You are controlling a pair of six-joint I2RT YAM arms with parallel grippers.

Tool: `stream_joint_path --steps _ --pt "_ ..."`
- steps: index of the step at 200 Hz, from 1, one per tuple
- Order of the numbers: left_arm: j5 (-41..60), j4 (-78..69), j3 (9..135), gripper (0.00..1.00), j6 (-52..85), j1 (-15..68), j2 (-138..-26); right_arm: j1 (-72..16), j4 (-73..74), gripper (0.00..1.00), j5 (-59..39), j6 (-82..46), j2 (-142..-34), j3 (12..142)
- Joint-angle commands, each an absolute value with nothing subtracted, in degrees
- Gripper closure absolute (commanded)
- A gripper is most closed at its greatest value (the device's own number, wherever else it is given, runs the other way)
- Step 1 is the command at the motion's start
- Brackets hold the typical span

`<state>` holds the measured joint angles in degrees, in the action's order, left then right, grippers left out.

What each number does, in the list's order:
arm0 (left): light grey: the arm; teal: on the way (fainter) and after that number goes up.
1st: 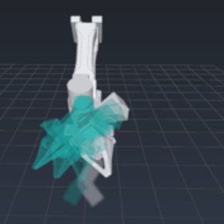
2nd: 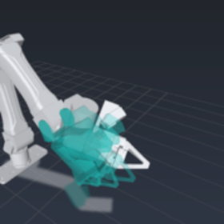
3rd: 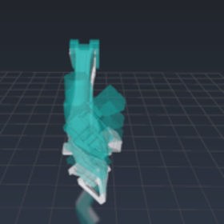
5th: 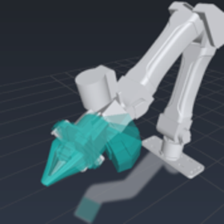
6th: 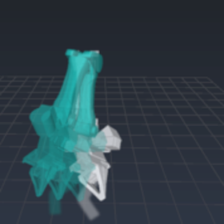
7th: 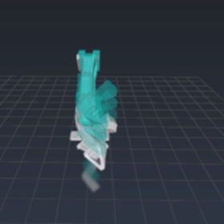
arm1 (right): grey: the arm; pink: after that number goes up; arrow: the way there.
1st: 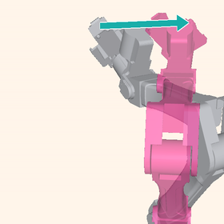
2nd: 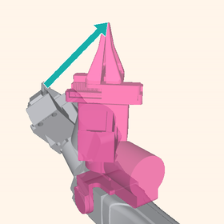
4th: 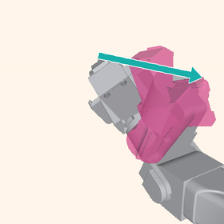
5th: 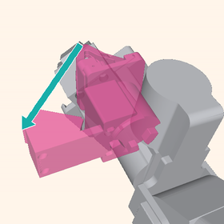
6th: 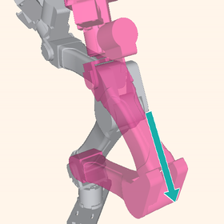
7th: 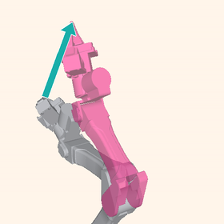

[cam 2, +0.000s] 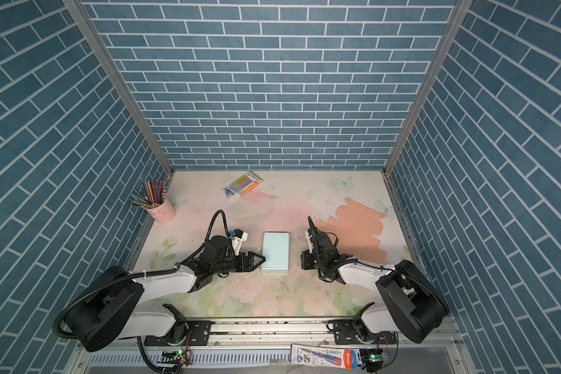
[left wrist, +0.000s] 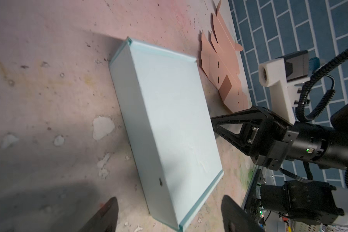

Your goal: Fold the paper box

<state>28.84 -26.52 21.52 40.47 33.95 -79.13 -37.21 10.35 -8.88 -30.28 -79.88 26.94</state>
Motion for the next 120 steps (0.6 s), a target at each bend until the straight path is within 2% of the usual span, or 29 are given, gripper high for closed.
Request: stream_joint_path --steps 1,63,120 --pt "29.11 -27.27 26.81 0.19 38.45 32.63 -82.52 -35.97 10.65 0.9 -10.55 -26.29 -83.02 30.3" --pt "30.19 -30.0 35.03 0.2 39.83 30.41 -93.64 -34.72 11.9 0.92 -10.43 -24.2 -92.19 37.77" --pt "31.53 -34.15 35.77 0.21 42.26 30.64 -97.0 -34.62 12.74 0.92 -12.53 -23.68 -97.84 41.89"
